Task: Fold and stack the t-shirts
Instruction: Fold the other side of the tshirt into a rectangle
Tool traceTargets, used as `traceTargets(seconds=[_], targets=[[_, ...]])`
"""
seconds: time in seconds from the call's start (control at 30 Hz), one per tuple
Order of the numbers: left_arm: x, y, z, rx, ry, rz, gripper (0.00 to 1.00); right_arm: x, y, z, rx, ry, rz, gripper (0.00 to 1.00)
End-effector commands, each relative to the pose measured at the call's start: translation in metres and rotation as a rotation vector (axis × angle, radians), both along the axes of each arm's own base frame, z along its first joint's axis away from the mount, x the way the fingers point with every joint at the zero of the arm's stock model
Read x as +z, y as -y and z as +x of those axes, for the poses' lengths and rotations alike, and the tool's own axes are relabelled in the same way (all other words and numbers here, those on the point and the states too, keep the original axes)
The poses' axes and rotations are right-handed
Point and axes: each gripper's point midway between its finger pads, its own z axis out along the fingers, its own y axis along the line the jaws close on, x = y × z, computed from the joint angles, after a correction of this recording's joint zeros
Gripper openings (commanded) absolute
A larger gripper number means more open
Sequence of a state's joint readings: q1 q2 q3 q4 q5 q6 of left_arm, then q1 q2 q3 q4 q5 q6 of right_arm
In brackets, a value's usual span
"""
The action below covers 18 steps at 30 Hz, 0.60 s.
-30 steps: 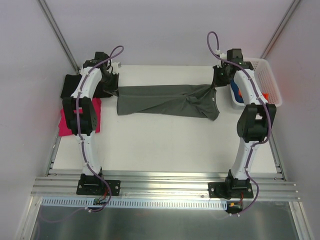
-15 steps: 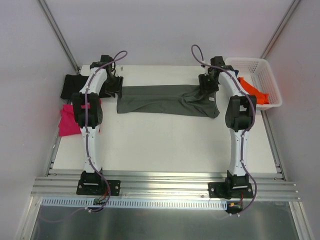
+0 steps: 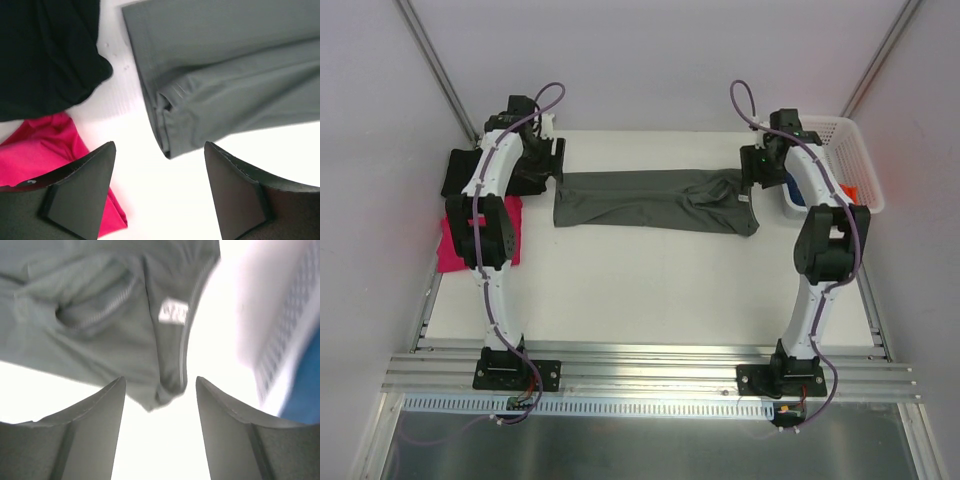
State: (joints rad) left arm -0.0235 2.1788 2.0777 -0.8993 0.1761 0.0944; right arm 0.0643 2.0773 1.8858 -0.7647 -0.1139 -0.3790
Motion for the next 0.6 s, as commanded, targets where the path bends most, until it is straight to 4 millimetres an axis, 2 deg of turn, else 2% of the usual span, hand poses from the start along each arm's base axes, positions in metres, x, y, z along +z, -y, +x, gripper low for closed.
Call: traceTargets(seconds=[0.0, 0.03, 0.17, 0.37, 0.57], targets=[[0.018, 0.029, -0.025, -0.06, -0.017, -0.088, 0.72, 0.022, -0.004, -0.031, 0.011, -0.015, 0.057, 0.61], [0.014, 0.034, -0.031, -0.073, -0.043, -0.108, 0.71, 0.008, -0.007, -0.043, 0.018, -0.063, 0.065, 0.61], [-0.011, 0.047, -0.045, -0.112, -0.133, -0.124, 0.7, -0.009, -0.016, -0.061, 0.024, -0.143, 0.122, 0.59], [-0.039, 0.06, -0.062, -0.13, -0.248, -0.164, 0.66, -0.027, -0.02, -0.06, 0.026, -0.196, 0.141, 0.57], [-0.054, 0.065, -0.065, -0.138, -0.296, -0.173, 0.63, -0.04, -0.018, -0.06, 0.027, -0.229, 0.131, 0.56]])
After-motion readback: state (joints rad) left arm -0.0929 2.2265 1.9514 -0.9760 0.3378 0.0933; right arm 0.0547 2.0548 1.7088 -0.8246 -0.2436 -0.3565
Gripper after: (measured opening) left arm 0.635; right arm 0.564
